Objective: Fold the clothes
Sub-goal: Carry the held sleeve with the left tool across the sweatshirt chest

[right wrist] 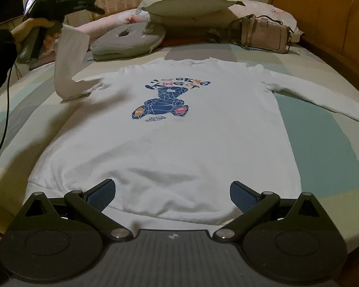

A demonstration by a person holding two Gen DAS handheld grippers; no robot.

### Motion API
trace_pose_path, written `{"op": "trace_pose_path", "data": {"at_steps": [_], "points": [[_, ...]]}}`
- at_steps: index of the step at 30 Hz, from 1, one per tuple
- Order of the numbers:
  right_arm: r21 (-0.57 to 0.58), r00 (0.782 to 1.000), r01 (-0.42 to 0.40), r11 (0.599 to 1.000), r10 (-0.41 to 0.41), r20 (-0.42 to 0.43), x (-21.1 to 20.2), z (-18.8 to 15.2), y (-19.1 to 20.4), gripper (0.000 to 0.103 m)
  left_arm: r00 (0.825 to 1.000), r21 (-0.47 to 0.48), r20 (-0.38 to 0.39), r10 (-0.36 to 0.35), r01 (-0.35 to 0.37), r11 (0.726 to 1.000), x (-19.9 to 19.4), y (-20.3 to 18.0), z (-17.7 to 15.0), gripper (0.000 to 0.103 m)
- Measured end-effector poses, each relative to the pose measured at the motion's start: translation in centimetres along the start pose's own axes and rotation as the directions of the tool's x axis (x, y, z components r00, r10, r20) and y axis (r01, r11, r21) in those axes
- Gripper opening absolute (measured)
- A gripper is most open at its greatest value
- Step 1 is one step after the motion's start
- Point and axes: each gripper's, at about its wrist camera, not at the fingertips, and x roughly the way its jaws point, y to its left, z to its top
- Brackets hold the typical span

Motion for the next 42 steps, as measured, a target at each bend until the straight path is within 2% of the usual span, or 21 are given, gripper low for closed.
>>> {"op": "trace_pose_path", "data": {"at_steps": [21, 42], "points": [[0.077, 0.999, -0.042, 0.996, 0.04, 0.028, 0.2, -0.9, -3.5, 0.103, 0.997, 0.074, -0.059, -0.055, 0.059, 0.996, 4.6, -9.6, 0.5, 0.102], [0.069, 0.993, -0.084, 0.994, 0.078, 0.085, -1.1, -0.8, -4.3, 0.103, 0.989, 0.128, -0.093, -0.117, 0.128, 0.983, 7.5, -17.0, -0.2, 0.102]]}}
